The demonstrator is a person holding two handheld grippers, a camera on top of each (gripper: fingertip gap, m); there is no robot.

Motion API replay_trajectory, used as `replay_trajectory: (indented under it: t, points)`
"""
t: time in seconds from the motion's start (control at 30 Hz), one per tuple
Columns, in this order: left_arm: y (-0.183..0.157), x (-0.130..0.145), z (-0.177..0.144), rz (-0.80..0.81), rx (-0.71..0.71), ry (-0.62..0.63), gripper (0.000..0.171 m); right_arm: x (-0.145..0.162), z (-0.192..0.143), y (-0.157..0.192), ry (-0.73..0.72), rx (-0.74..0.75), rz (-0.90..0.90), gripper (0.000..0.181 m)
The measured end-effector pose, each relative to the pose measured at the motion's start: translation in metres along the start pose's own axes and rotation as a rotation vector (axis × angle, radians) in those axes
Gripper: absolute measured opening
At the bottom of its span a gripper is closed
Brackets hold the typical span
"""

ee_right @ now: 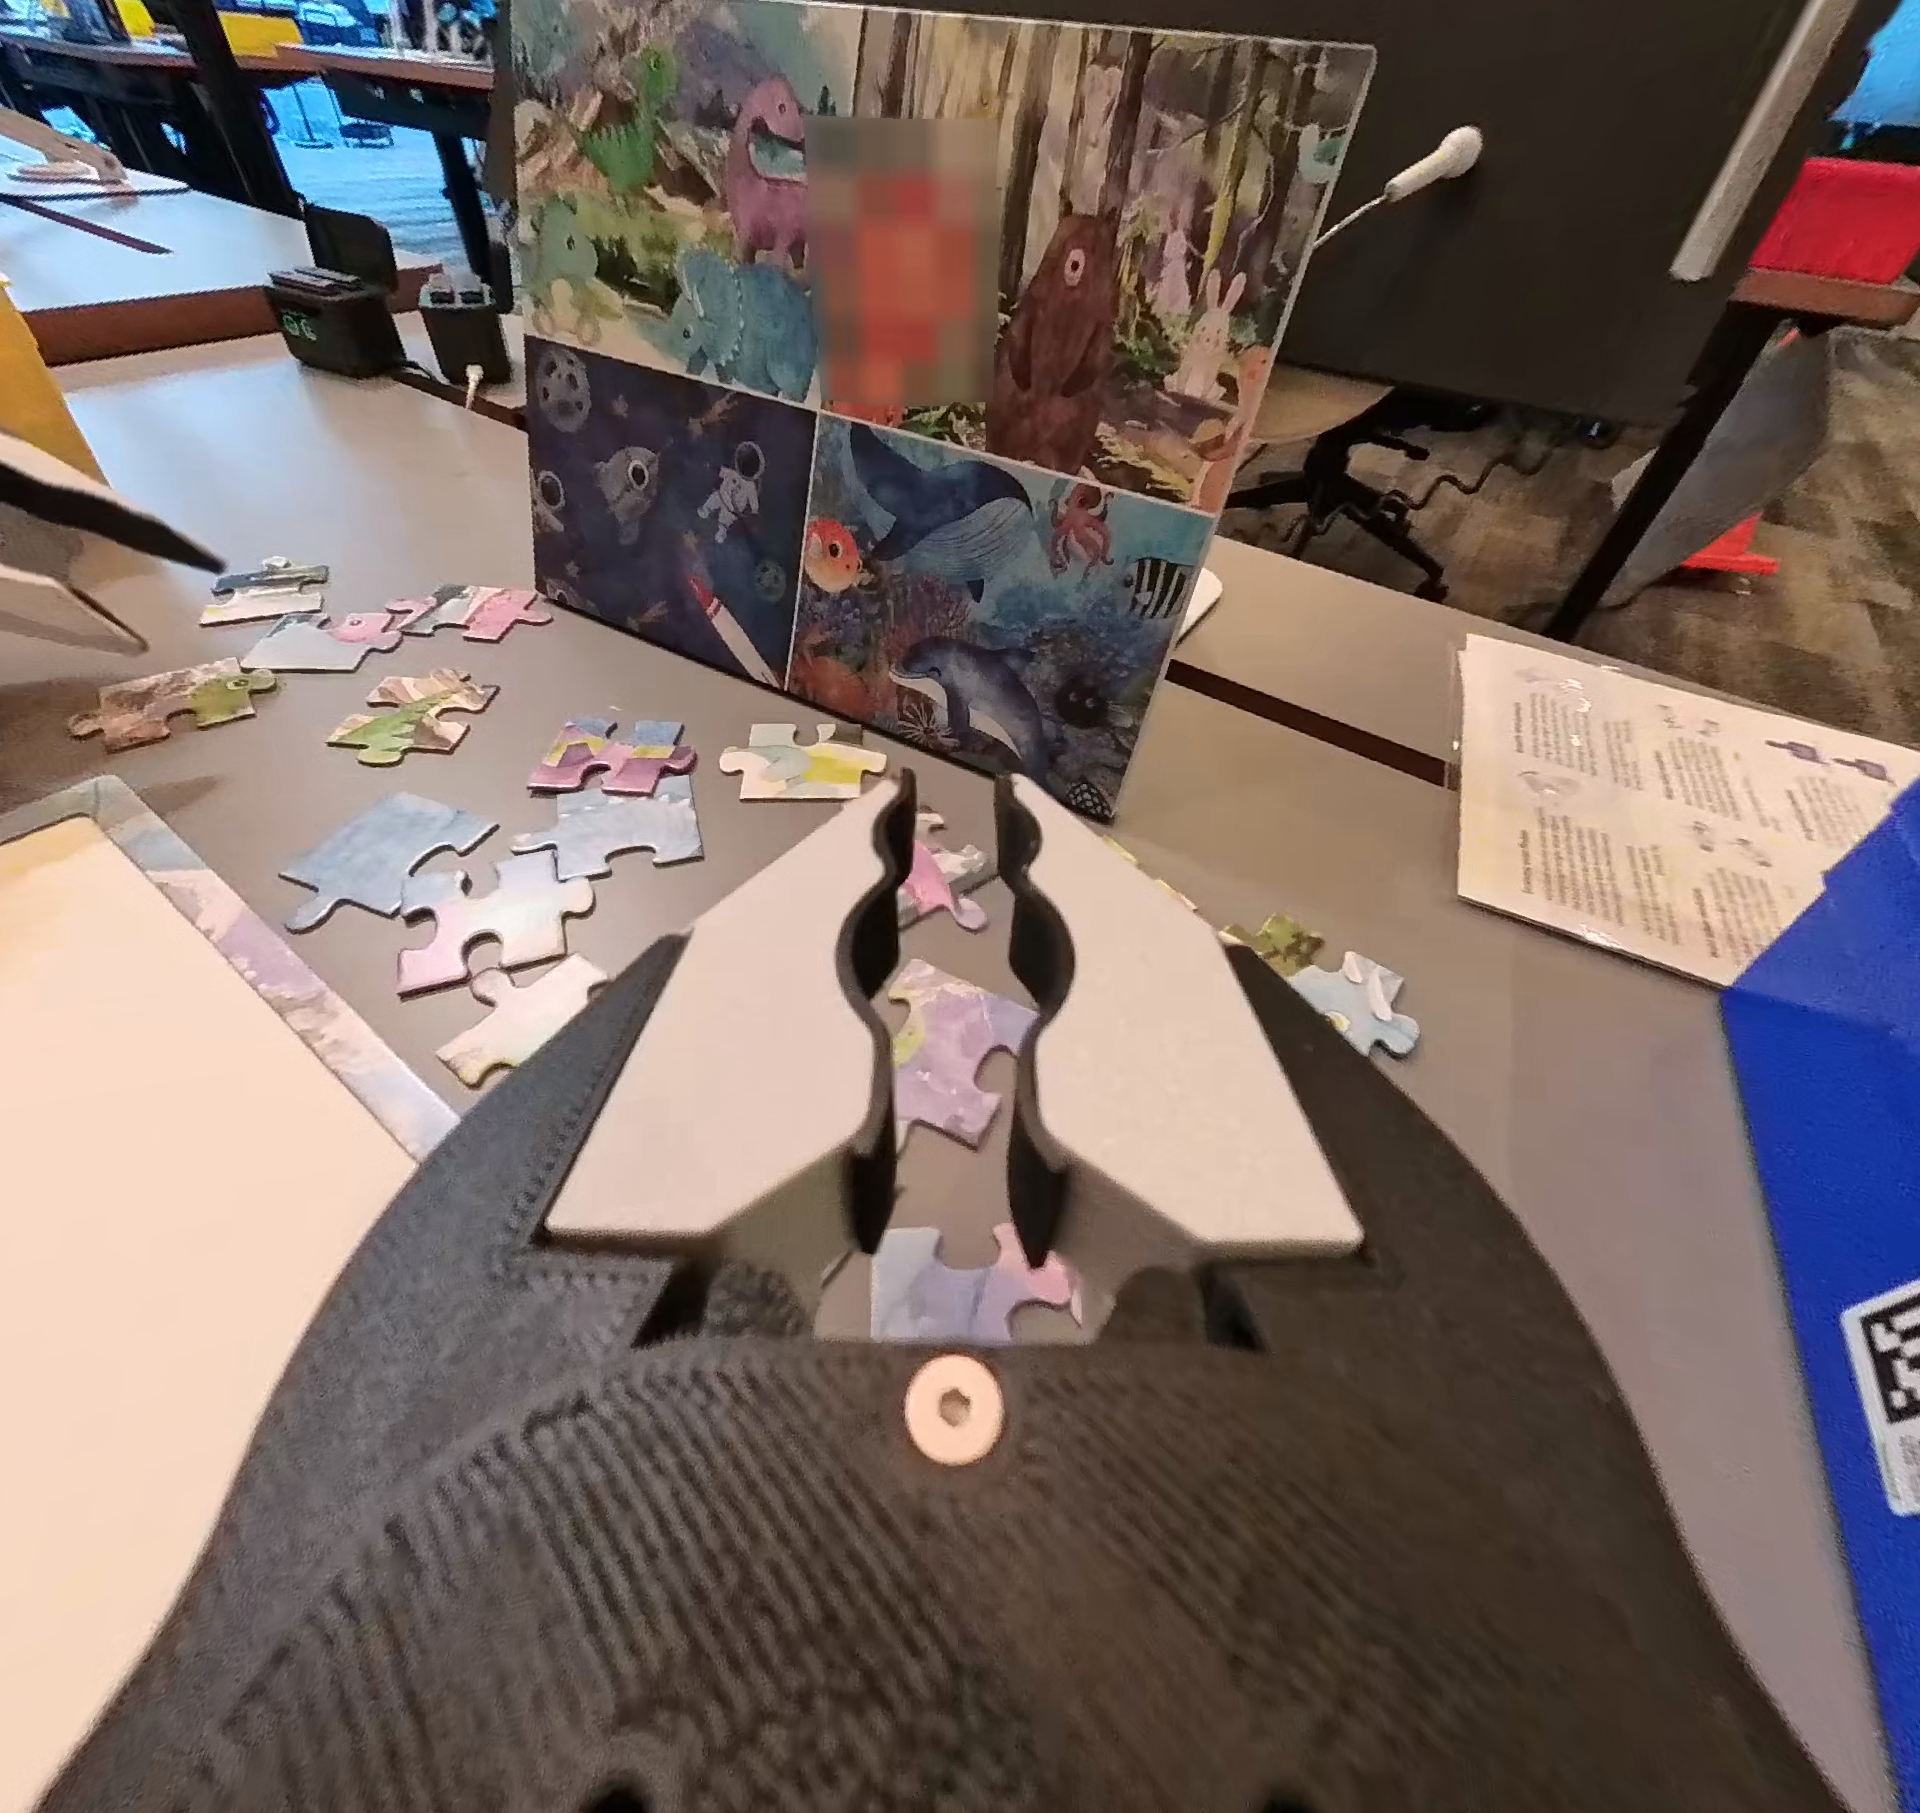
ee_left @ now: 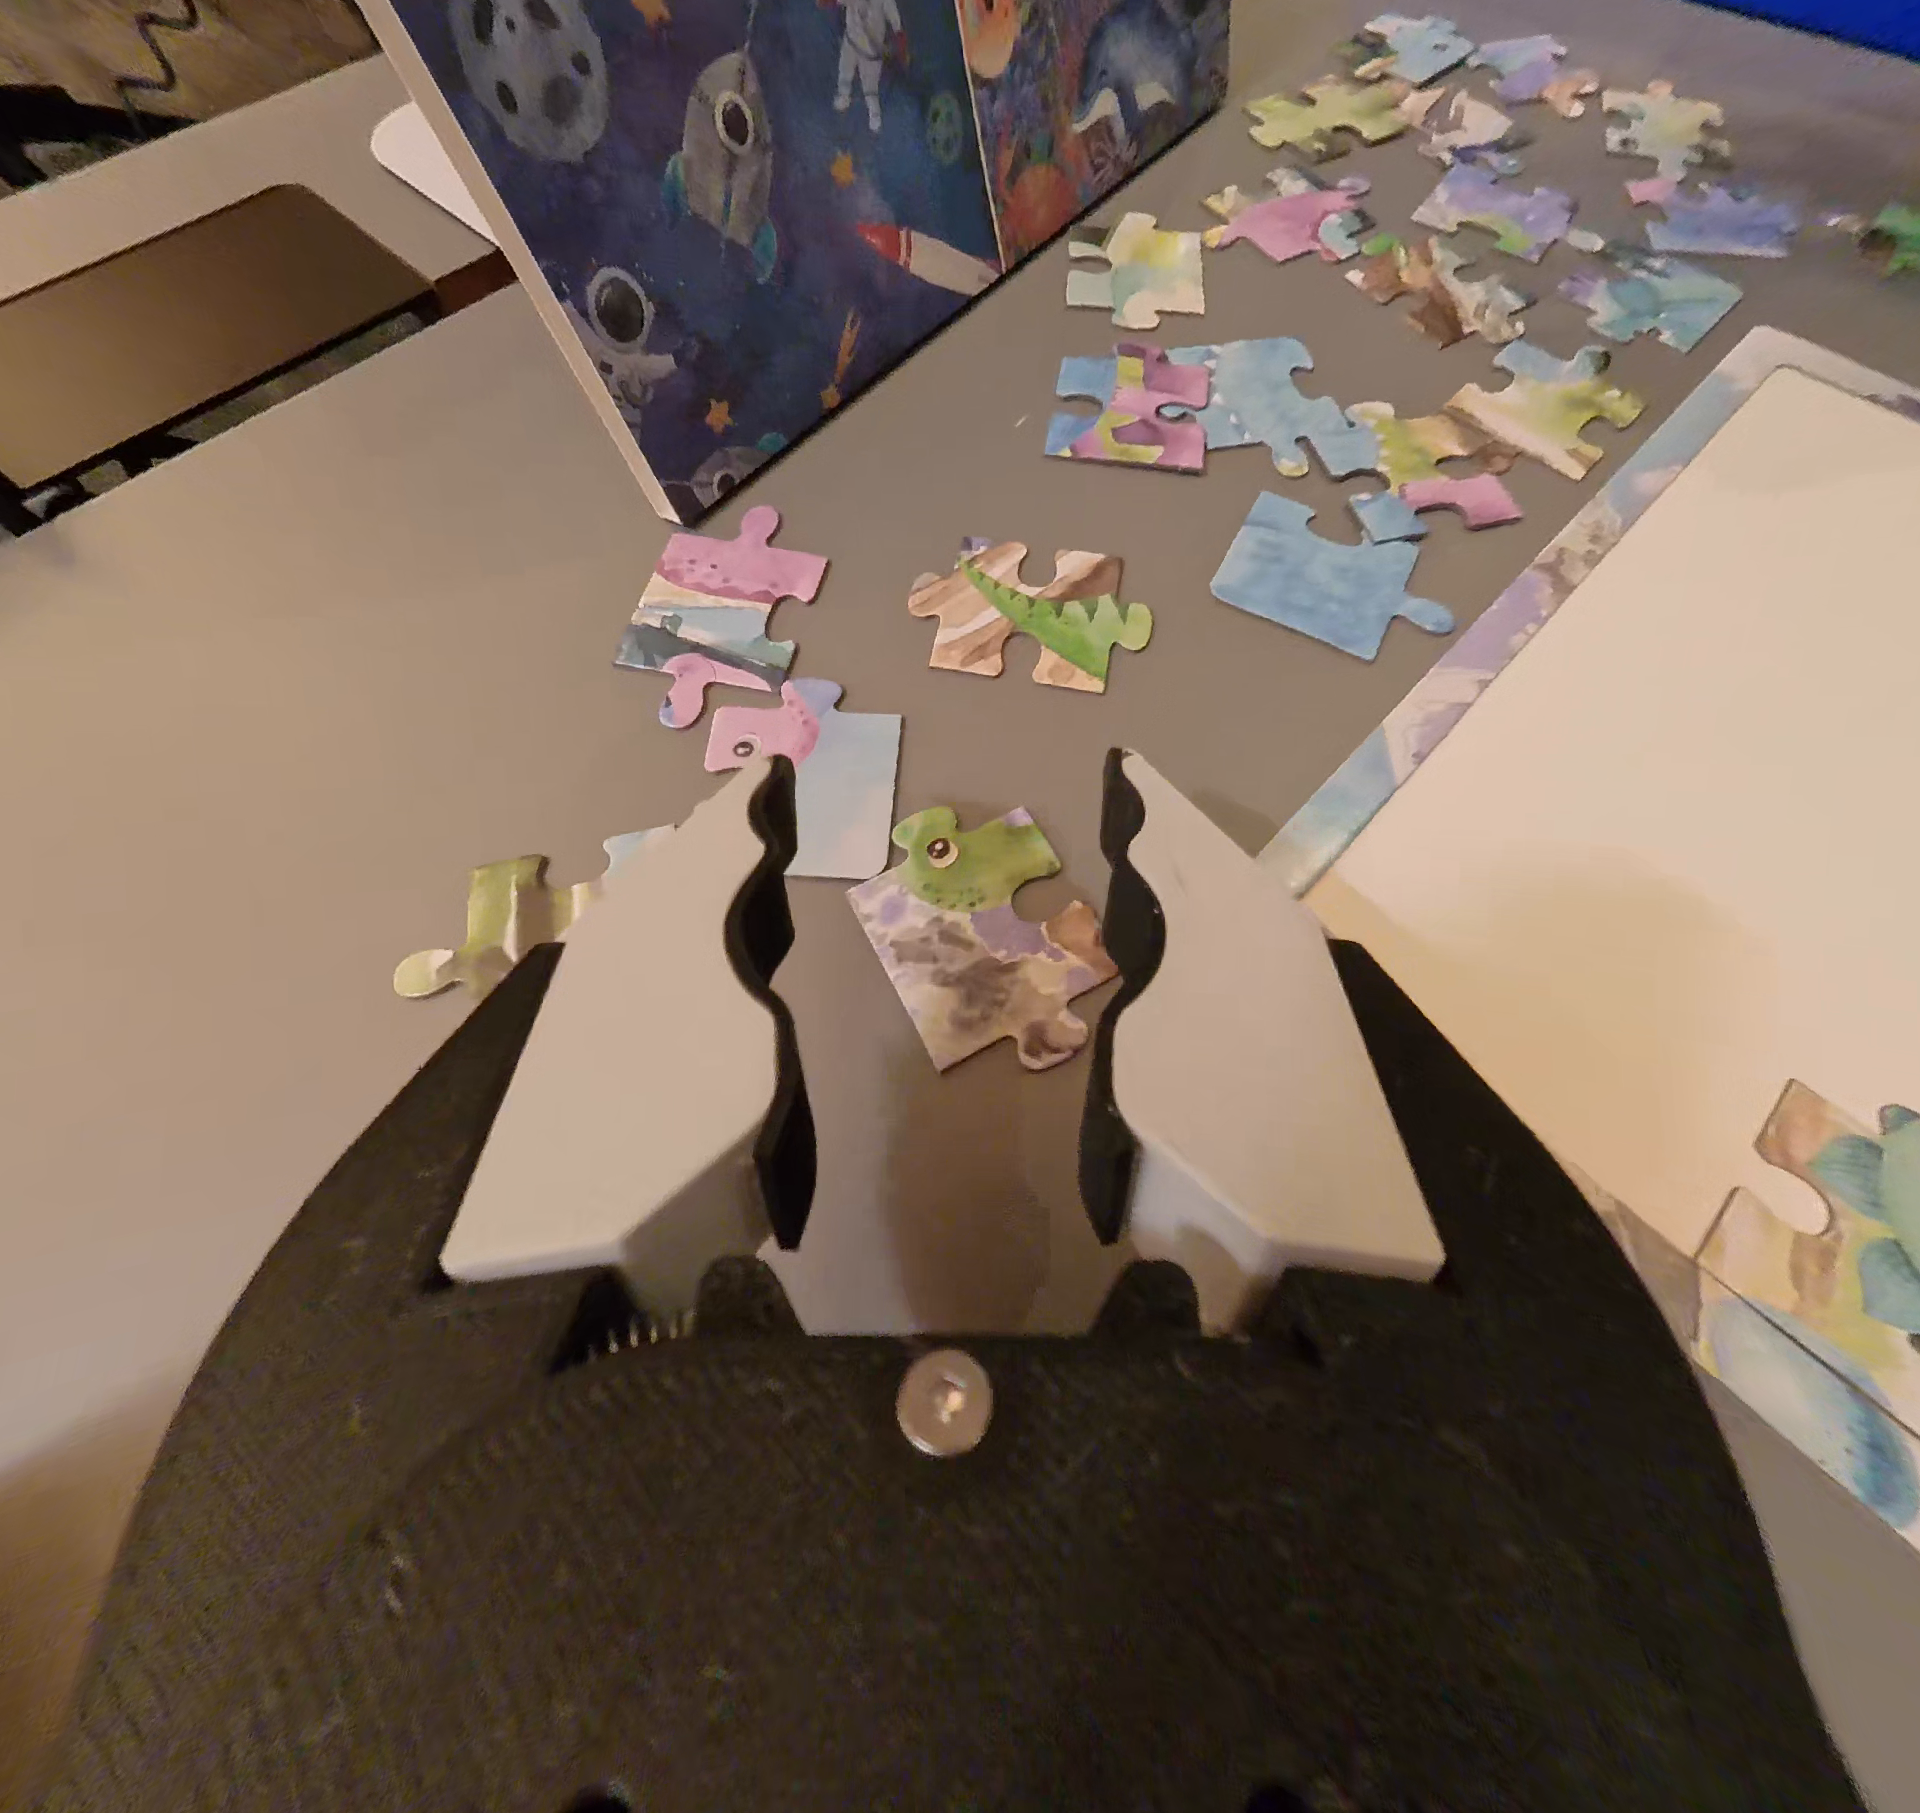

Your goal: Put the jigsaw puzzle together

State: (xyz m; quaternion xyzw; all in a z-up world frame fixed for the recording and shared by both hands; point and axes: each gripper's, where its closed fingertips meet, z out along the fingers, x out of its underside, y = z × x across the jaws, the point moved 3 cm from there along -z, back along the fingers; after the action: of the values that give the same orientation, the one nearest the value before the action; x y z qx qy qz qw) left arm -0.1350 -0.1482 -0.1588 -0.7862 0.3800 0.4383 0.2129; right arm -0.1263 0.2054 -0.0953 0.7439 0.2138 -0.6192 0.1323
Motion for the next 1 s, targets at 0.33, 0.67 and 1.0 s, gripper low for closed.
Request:
replay_trajectory:
  t: [0.33,0.67,1.0]
  points:
    - [0.005,-0.004,-0.007,-0.006,-0.030,-0.047,0.040,-0.018,-0.020,-0.016,-0.117,0.063,0.044,0.000]
    - [0.011,-0.005,-0.007,-0.011,-0.076,-0.060,0.015,-0.001,-0.031,-0.048,-0.038,0.168,0.026,0.000]
    - [0.011,-0.001,-0.002,0.054,-0.114,-0.025,0.000,-0.010,-0.054,-0.067,-0.143,0.219,0.030,0.000]
